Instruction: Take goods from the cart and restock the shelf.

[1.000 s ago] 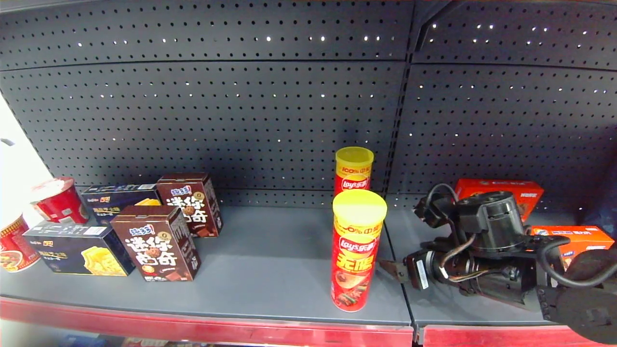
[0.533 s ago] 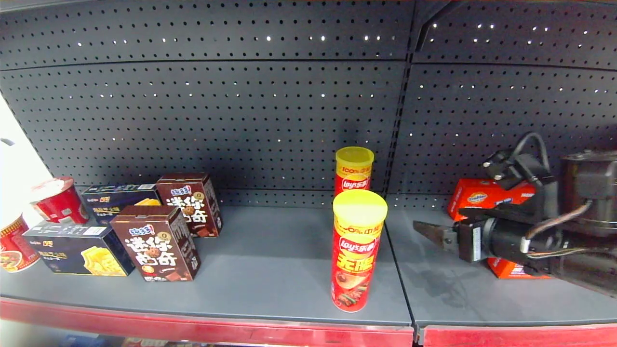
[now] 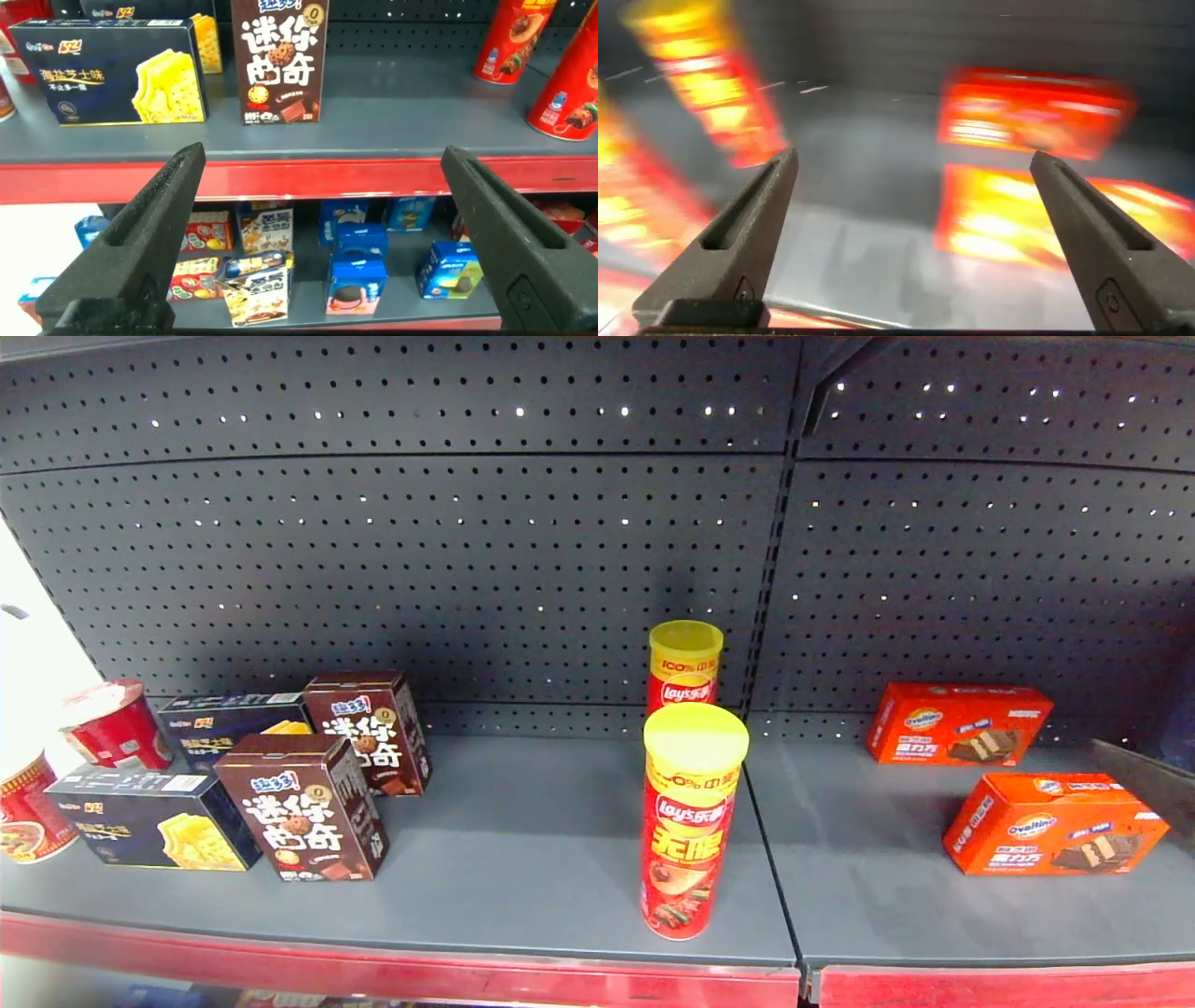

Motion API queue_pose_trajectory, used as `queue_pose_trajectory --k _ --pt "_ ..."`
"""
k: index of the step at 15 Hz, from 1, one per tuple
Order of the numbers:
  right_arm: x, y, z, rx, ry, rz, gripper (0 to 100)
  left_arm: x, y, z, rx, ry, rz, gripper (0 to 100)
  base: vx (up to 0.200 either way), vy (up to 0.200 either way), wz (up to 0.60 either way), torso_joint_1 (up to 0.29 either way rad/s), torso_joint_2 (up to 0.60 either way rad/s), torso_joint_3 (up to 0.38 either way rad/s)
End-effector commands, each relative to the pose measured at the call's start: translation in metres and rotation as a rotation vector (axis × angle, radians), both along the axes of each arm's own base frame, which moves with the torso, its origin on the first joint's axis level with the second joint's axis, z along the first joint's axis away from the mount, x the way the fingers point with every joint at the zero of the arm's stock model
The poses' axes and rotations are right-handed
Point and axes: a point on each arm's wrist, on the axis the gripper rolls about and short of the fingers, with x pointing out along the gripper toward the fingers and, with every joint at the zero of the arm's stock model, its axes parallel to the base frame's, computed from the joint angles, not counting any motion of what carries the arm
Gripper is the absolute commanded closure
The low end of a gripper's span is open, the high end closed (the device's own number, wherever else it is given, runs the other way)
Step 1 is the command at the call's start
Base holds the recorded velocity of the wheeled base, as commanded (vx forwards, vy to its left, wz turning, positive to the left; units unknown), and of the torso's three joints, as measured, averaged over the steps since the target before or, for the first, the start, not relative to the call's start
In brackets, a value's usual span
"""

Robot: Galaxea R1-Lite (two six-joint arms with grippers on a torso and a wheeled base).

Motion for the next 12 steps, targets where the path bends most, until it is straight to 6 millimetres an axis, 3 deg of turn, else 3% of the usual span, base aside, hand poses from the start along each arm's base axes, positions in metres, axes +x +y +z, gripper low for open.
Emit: queue_pose_trajectory --k 1,3,5,10,12 --pt "-0.050 -0.025 -0.028 -0.008 -0.084 -0.235 0 0.000 0.000 0.000 0.014 -0.002 0.003 0 0.000 0.000 0.00 0.000 0.00 0.000" --pt "-0.074 -0.028 -0.057 -0.035 -0.111 -0.305 0 0.001 0.000 0.000 0.057 0.002 -0.007 0 0.000 0.000 0.00 0.000 0.00 0.000" --pt "-0.092 -0.028 -0.083 -0.036 -0.131 -0.265 0 0.001 -0.001 0.000 0.111 -0.002 -0.045 0 0.000 0.000 0.00 0.000 0.00 0.000" --pt "-0.121 -0.030 -0.121 -0.047 -0.151 -0.130 0 0.000 -0.001 -0.001 0.134 -0.020 -0.034 0 0.000 0.000 0.00 0.000 0.00 0.000" --pt "-0.117 -0.029 -0.132 -0.051 -0.154 -0.133 0 0.000 -0.001 -0.001 0.125 -0.019 -0.038 0 0.000 0.000 0.00 0.000 0.00 0.000"
